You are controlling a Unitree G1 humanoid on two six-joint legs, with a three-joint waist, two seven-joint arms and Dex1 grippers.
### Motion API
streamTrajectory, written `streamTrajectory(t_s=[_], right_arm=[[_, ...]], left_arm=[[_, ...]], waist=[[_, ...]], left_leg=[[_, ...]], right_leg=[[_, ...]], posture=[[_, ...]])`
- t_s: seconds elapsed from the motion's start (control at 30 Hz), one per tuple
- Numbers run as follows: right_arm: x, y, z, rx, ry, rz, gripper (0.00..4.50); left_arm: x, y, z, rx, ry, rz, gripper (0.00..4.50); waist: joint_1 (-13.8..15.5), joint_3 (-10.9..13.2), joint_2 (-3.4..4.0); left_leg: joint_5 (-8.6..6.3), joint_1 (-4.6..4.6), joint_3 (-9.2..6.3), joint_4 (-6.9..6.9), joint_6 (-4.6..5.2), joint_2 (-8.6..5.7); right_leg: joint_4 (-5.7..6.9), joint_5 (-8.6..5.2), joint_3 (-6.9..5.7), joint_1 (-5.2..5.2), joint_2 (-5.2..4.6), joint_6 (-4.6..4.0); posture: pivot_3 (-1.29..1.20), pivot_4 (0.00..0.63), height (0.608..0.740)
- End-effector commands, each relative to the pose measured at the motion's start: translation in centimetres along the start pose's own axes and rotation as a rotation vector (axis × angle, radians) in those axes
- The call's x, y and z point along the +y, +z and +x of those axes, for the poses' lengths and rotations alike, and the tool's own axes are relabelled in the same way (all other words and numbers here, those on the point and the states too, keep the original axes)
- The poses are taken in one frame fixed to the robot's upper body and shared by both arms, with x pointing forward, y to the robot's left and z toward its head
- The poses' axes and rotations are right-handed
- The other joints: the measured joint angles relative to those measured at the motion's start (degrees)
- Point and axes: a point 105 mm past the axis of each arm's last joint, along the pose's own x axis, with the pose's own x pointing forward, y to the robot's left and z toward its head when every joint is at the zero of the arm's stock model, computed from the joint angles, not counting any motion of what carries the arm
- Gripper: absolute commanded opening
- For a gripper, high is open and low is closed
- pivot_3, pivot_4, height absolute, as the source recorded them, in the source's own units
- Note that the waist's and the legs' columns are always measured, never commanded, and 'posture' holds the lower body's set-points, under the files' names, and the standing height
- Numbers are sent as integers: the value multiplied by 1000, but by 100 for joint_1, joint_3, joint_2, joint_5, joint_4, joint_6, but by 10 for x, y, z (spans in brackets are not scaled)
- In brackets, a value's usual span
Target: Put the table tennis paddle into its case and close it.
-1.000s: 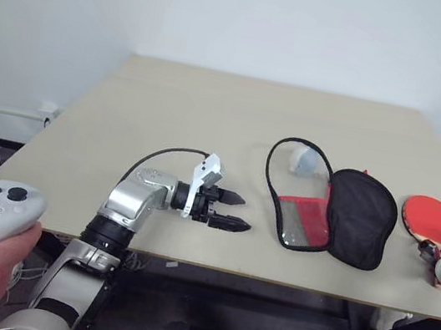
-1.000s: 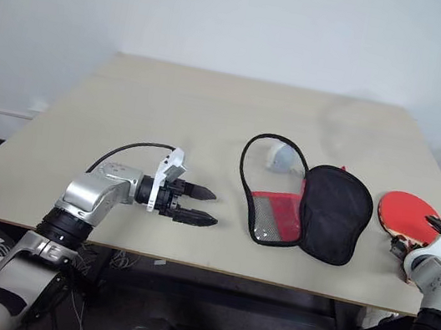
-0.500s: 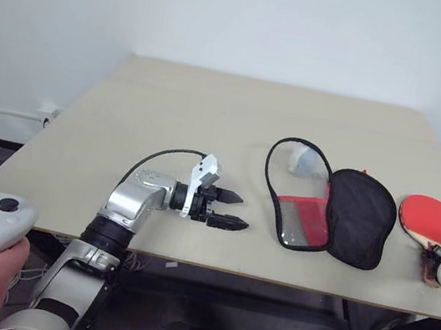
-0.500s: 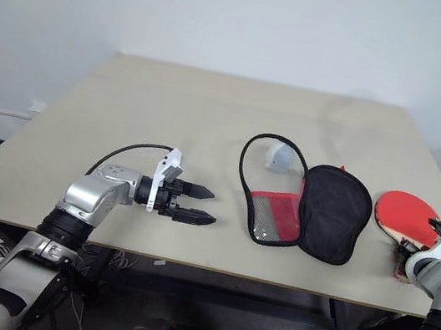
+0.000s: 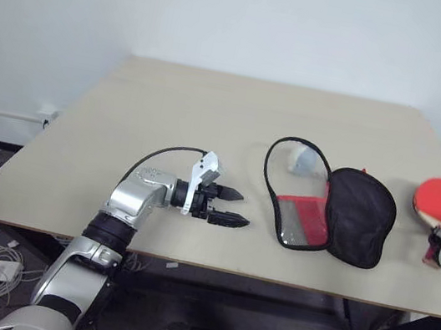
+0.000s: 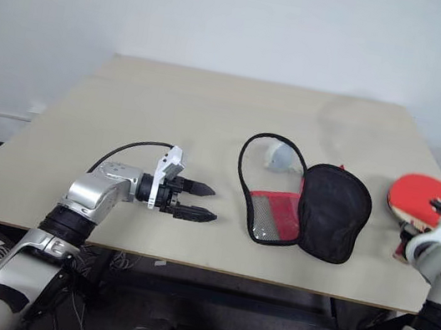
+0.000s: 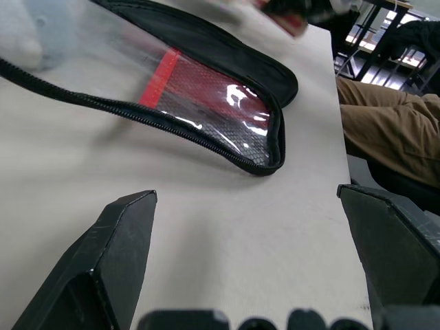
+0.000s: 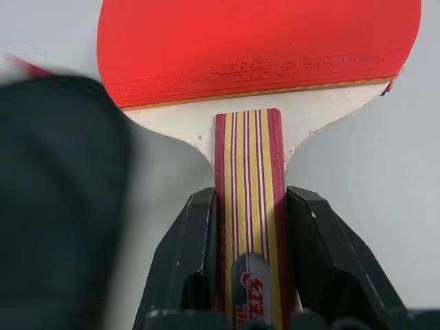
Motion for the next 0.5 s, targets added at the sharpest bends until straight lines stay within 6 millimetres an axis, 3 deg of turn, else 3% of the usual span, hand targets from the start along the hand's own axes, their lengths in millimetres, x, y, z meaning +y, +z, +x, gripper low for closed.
streamTrajectory(t_s=[0.03,0.13,0.2,0.37,0.5], right_arm=[[54,20,-16,-84,141,-28,1132],[91,3,-19,-51,227,-43,1132],[102,-9,-18,-20,250,-38,1132],[109,-33,-17,28,242,-30,1132],[108,-37,-22,24,240,-31,1132]], left_arm=[[1,14,-2,-5,-1,51,4500],[1,16,-1,-3,-6,55,4500],[2,16,-1,-2,-6,57,4500],[3,16,-1,0,-10,58,4500],[2,15,-1,4,-12,59,4500]], waist=[[8,0,0],[20,0,0],[44,0,0],[67,0,0],[23,0,3]], left_leg=[[0,0,-1,-1,0,0],[0,-1,-7,0,0,0],[0,-3,-10,0,0,0],[0,-12,-15,4,-1,-2],[1,-9,-15,1,-2,-1]], right_leg=[[0,0,-1,0,0,-1],[0,2,-5,1,0,-4],[-1,3,-9,3,0,-5],[-3,5,-15,2,-2,-8],[2,5,-14,-3,-1,-8]], posture=[[0,0,740],[0,0,740],[0,0,740],[0,0,740],[0,0,740]])
